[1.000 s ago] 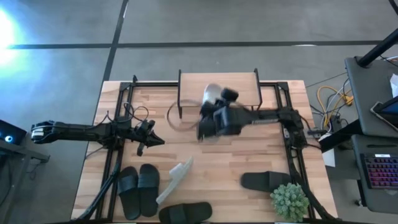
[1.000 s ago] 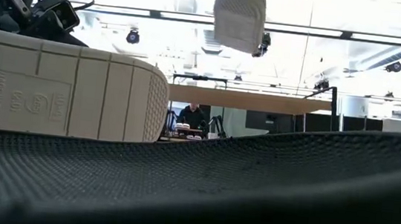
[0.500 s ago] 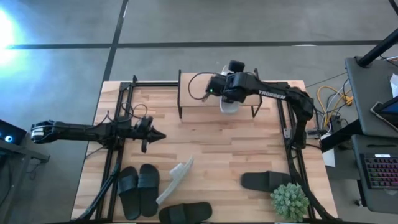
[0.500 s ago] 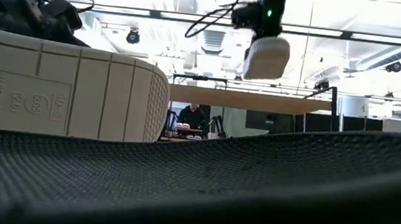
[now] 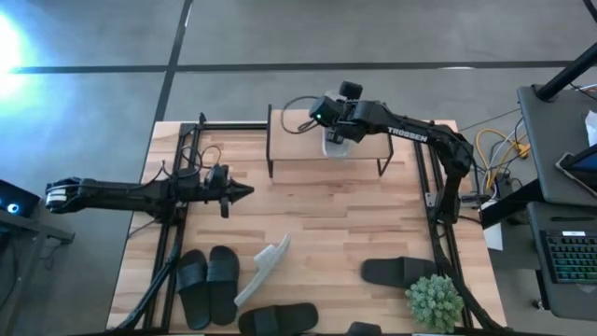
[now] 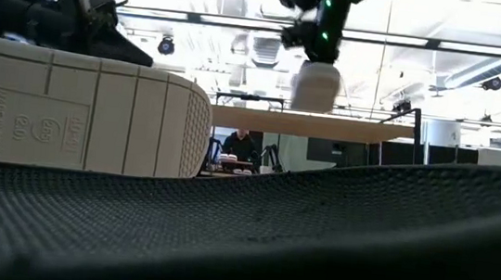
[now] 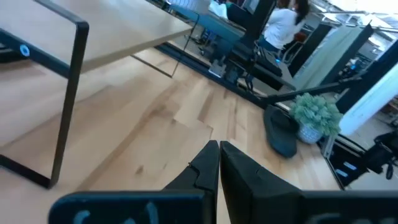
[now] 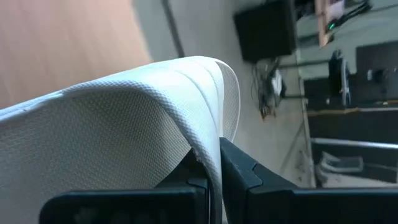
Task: Pick and place slides into the shelf
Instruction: Put the gray slide on the shelf
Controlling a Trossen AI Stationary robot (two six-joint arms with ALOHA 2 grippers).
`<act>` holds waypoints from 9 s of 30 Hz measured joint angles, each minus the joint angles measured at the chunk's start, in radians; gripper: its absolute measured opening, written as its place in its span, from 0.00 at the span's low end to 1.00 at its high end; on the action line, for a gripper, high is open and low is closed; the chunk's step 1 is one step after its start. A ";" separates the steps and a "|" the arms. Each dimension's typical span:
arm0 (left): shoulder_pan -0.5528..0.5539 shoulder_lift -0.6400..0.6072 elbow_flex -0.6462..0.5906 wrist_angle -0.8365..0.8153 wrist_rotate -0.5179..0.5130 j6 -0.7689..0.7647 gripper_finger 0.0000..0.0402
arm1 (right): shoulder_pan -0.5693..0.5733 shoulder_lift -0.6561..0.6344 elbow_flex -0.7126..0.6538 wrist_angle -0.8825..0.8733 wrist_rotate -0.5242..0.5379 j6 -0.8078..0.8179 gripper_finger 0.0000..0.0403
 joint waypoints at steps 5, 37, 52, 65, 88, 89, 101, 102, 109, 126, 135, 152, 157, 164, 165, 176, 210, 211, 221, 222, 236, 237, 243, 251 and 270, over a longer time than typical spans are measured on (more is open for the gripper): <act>0.010 0.050 0.033 -0.005 -0.005 0.000 0.00 | -0.022 0.011 0.014 0.017 -0.013 -0.060 0.03; 0.010 0.168 0.107 -0.012 -0.005 -0.001 0.00 | -0.146 -0.371 -0.555 0.250 -0.118 -0.257 0.03; 0.014 0.259 0.137 -0.005 -0.011 -0.002 0.00 | -0.217 -0.364 -0.567 0.338 -0.166 -0.354 0.03; 0.015 0.242 0.138 0.075 -0.052 -0.001 0.00 | -0.234 -0.367 -0.641 0.392 -0.161 -0.399 0.03; 0.015 0.258 0.137 0.073 -0.077 0.000 0.00 | -0.227 -0.398 -0.631 0.368 -0.100 -0.369 0.34; 0.015 0.259 0.137 0.074 -0.077 0.000 0.00 | -0.224 -0.407 -0.631 0.356 -0.099 -0.356 0.35; 0.015 0.260 0.136 0.071 -0.077 0.000 0.00 | -0.119 -0.523 -0.629 0.088 -0.166 -0.108 0.37; 0.015 0.260 0.136 0.074 -0.076 0.000 0.00 | -0.098 -0.531 -0.629 0.078 -0.168 -0.077 0.37; 0.015 0.264 0.136 0.070 -0.073 0.001 0.00 | 0.089 -0.581 -0.629 0.077 -0.170 0.171 0.37; 0.012 0.313 0.174 0.071 0.292 0.017 0.00 | 0.560 -0.519 -0.629 0.101 -0.507 1.180 0.36; -0.054 0.389 0.373 -0.404 0.354 0.466 0.00 | 0.775 -0.479 -0.628 0.113 -0.507 1.487 0.36; -0.632 0.276 0.346 -0.633 -0.214 0.203 0.00 | 0.958 -0.443 -0.595 0.054 -0.349 1.864 0.36; -0.782 0.329 0.349 -0.574 -0.365 0.096 0.00 | 0.957 -0.428 -0.595 0.051 -0.385 1.874 0.36; -0.883 0.405 0.352 -0.565 -0.416 -0.158 0.13 | 0.956 -0.428 -0.595 0.026 -0.432 1.887 0.36; -0.894 0.418 0.353 -0.555 -0.425 -0.176 0.16 | 0.956 -0.428 -0.595 0.023 -0.433 1.887 0.36; -1.007 0.606 0.433 -0.528 -0.648 -0.233 0.37 | 0.956 -0.428 -0.595 -0.005 -0.451 1.888 0.36; -0.643 0.703 0.613 -0.264 -0.825 0.272 0.01 | 1.114 -0.432 -0.474 -0.442 -0.136 2.223 0.29; -0.618 0.696 0.660 -0.309 -0.828 0.319 0.00 | 1.122 -0.431 -0.468 -0.477 -0.111 2.255 0.28; -0.236 0.767 1.035 -0.563 -0.742 0.736 0.00 | 1.109 -0.453 -0.483 -0.631 0.293 2.559 0.26; -0.193 0.785 1.063 -0.567 -0.731 0.759 0.00 | 1.103 -0.453 -0.483 -0.633 0.342 2.560 0.26; 0.173 1.318 1.762 -0.969 -0.589 0.784 0.00 | 1.053 -0.572 -0.451 -0.623 0.760 2.502 0.26; 0.177 1.365 1.832 -1.010 -0.589 0.780 0.00 | 1.043 -0.583 -0.450 -0.624 0.759 2.495 0.26; 0.183 1.564 2.162 -1.194 -0.589 0.758 0.00 | 0.995 -0.632 -0.449 -0.624 0.756 2.452 0.26; 0.189 1.573 2.135 -1.152 -0.588 0.812 0.17 | 0.982 -0.625 -0.450 -0.615 0.752 2.416 0.26; 0.194 1.453 2.144 -1.311 -0.506 0.820 0.62 | 0.982 -0.621 -0.453 -0.622 0.710 2.356 0.27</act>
